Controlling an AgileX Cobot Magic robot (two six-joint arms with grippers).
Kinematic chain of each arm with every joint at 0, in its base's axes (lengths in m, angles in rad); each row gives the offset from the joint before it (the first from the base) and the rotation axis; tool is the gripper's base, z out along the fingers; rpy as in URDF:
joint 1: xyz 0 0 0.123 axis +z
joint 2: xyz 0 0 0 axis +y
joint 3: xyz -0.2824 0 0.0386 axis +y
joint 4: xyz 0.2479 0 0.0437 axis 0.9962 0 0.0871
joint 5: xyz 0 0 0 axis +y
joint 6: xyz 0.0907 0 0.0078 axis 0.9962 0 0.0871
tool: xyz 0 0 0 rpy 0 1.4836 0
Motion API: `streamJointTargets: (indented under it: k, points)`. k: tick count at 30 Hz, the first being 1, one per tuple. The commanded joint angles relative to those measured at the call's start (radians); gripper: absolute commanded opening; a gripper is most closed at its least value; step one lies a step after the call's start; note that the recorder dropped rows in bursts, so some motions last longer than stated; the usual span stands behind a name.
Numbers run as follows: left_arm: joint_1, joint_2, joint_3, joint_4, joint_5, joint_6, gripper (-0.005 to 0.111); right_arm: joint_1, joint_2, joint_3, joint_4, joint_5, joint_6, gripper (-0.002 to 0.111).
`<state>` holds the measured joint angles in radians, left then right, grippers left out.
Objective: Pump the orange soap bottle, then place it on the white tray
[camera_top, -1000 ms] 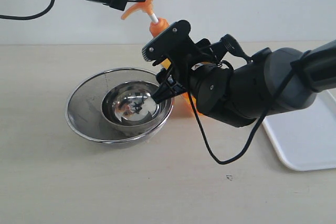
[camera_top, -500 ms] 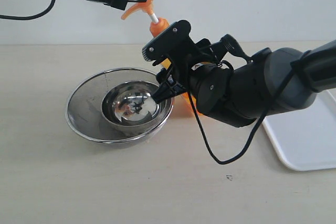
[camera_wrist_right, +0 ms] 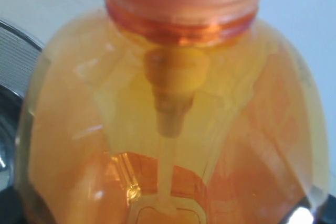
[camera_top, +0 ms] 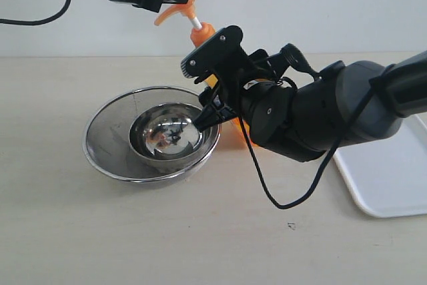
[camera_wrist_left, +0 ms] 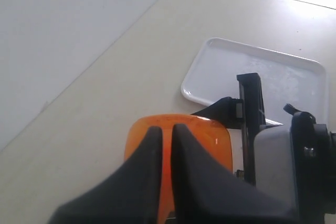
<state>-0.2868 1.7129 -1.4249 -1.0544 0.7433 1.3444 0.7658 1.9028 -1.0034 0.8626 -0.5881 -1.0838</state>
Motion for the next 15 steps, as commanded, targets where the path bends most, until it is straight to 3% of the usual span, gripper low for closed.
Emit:
streamJointTargets:
  k: [1, 15]
  points:
    - [-0.005, 0.035, 0.006, 0.030, 0.038, -0.012, 0.005, 0.001, -0.008, -0.008, -0.013, -0.017, 0.003, 0.000]
    - [-0.005, 0.040, 0.006, 0.030, 0.043, -0.012, 0.005, 0.001, -0.008, -0.008, -0.013, -0.017, 0.003, 0.000]
